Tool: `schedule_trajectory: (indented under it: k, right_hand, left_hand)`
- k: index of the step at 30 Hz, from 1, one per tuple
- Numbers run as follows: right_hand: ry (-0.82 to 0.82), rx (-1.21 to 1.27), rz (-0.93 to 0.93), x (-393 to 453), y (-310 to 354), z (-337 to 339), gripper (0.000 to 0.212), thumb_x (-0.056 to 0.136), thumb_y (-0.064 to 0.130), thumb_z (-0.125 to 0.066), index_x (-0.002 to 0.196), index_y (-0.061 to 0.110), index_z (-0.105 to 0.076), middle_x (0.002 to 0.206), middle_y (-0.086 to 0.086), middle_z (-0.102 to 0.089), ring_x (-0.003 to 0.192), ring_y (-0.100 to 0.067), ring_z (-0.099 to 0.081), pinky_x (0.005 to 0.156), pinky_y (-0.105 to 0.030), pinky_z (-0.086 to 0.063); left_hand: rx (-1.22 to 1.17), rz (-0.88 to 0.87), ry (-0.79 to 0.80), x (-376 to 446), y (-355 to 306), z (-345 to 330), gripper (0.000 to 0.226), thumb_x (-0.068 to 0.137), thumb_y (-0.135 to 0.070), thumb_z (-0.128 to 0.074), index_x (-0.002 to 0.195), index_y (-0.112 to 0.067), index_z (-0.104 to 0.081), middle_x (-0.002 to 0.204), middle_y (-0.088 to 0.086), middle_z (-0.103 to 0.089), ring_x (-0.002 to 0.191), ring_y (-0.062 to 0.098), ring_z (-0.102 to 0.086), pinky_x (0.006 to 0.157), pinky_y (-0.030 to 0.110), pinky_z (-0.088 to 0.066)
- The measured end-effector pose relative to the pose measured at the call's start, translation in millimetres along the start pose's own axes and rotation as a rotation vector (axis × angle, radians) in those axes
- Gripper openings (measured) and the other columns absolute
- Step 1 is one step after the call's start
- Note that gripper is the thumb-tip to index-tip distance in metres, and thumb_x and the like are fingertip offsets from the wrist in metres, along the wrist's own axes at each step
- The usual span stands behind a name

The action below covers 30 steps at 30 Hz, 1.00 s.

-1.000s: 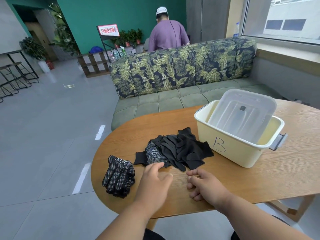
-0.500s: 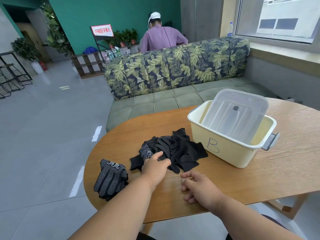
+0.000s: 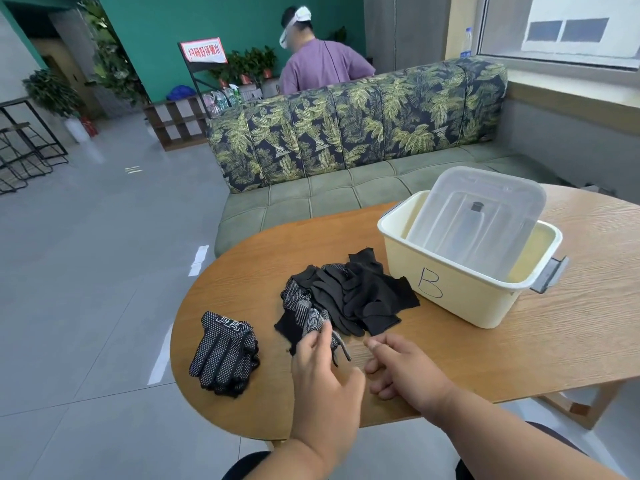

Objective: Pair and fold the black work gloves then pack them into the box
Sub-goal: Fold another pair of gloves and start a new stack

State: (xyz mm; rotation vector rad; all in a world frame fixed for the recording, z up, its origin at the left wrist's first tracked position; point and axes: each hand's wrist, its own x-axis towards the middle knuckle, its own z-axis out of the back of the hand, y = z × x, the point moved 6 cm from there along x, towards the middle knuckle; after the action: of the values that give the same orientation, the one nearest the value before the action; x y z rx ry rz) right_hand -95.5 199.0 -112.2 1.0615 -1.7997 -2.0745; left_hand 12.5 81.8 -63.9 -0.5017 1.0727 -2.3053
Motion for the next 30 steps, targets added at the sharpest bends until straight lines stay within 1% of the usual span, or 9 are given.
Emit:
schedule_trajectory:
  k: [5, 9, 13, 17, 19, 21, 25, 27, 30]
  right_hand:
    - [-0.010, -0.014, -0.006, -4, 1, -1, 0.028, 0.106, 0.042, -0.054, 0.112, 0.019, -0.067, 0.093, -0.008, -0.070, 0.067, -0.020, -0.069, 0.070, -0.035, -0.060]
    - [-0.025, 0.029, -0.007, -9, 3, 0, 0.033, 0.106, 0.045, -0.052, 0.116, 0.019, -0.068, 0.094, -0.012, -0.070, 0.067, -0.022, -0.068, 0.069, -0.037, -0.059]
    - [-0.062, 0.147, -0.024, -15, 7, 2, 0.049, 0.105, 0.057, -0.046, 0.119, 0.015, -0.068, 0.091, -0.012, -0.070, 0.067, -0.025, -0.068, 0.065, -0.038, -0.059]
    - [-0.078, 0.188, -0.003, -26, 12, 0, 0.042, 0.103, 0.064, -0.044, 0.109, 0.033, -0.071, 0.105, 0.005, -0.078, 0.098, -0.018, -0.074, 0.086, -0.046, -0.064]
    - [-0.104, 0.200, -0.002, -30, 13, -2, 0.043, 0.101, 0.065, -0.047, 0.110, 0.030, -0.071, 0.107, 0.006, -0.078, 0.105, -0.016, -0.072, 0.085, -0.041, -0.063]
    - [-0.172, 0.119, -0.003, -30, 12, -1, 0.035, 0.101, 0.058, -0.055, 0.111, 0.028, -0.069, 0.107, 0.005, -0.077, 0.103, -0.013, -0.071, 0.079, -0.031, -0.059]
    - [-0.244, 0.108, -0.154, -22, 3, 6, 0.013, 0.101, 0.025, -0.061, 0.111, 0.018, -0.067, 0.103, -0.008, -0.077, 0.098, -0.029, -0.073, 0.081, -0.046, -0.065]
    - [-0.274, 0.028, -0.223, -25, 4, 17, 0.013, 0.101, 0.022, -0.059, 0.109, 0.014, -0.065, 0.105, -0.011, -0.073, 0.096, -0.030, -0.071, 0.077, -0.042, -0.066]
    - [-0.289, -0.156, -0.223, -26, 0, 38, 0.015, 0.098, 0.023, -0.064, 0.108, 0.012, -0.066, 0.107, -0.012, -0.070, 0.095, -0.028, -0.070, 0.083, -0.043, -0.065]
  left_hand:
    - [-0.208, 0.159, -0.164, -7, 15, 27, 0.053, 0.095, -0.023, -0.067, 0.145, -0.030, -0.053, 0.133, -0.015, -0.041, 0.124, -0.005, -0.040, 0.112, 0.020, -0.028]
    - [0.058, -0.254, -0.189, -2, -20, 43, 0.047, 0.093, -0.028, -0.062, 0.140, -0.026, -0.061, 0.129, -0.015, -0.040, 0.128, -0.004, -0.036, 0.113, 0.008, -0.019]
    - [0.524, -0.592, 0.100, -17, -18, 1, 0.037, 0.079, -0.024, -0.052, 0.110, -0.028, -0.074, 0.106, -0.010, -0.053, 0.128, 0.019, -0.050, 0.122, 0.046, -0.025]
    - [0.706, -0.469, 0.378, -23, 26, -22, 0.062, 0.081, -0.033, -0.025, 0.117, -0.026, -0.075, 0.112, -0.008, -0.056, 0.132, 0.020, -0.048, 0.130, 0.048, -0.012]
    - [0.705, -0.462, 0.418, -25, 29, -20, 0.067, 0.083, -0.036, -0.020, 0.123, -0.025, -0.072, 0.117, -0.007, -0.054, 0.132, 0.018, -0.044, 0.129, 0.047, -0.011]
    - [0.720, -0.484, 0.426, -27, 27, -17, 0.063, 0.084, -0.035, -0.022, 0.122, -0.025, -0.071, 0.118, -0.007, -0.053, 0.132, 0.018, -0.043, 0.129, 0.045, -0.011]
    - [0.689, -0.466, 0.422, -29, 33, -10, 0.050, 0.089, -0.035, -0.034, 0.124, -0.027, -0.068, 0.125, -0.009, -0.051, 0.128, 0.017, -0.042, 0.123, 0.038, -0.027]
    - [0.647, -0.433, 0.436, -31, 38, -7, 0.044, 0.090, -0.038, -0.040, 0.126, -0.029, -0.064, 0.133, -0.010, -0.048, 0.131, 0.014, -0.038, 0.121, 0.032, -0.025]
    - [0.571, -0.386, 0.410, -32, 44, -2, 0.019, 0.088, -0.041, -0.044, 0.097, -0.028, -0.054, 0.126, -0.012, -0.051, 0.125, 0.010, -0.044, 0.114, 0.032, -0.033]
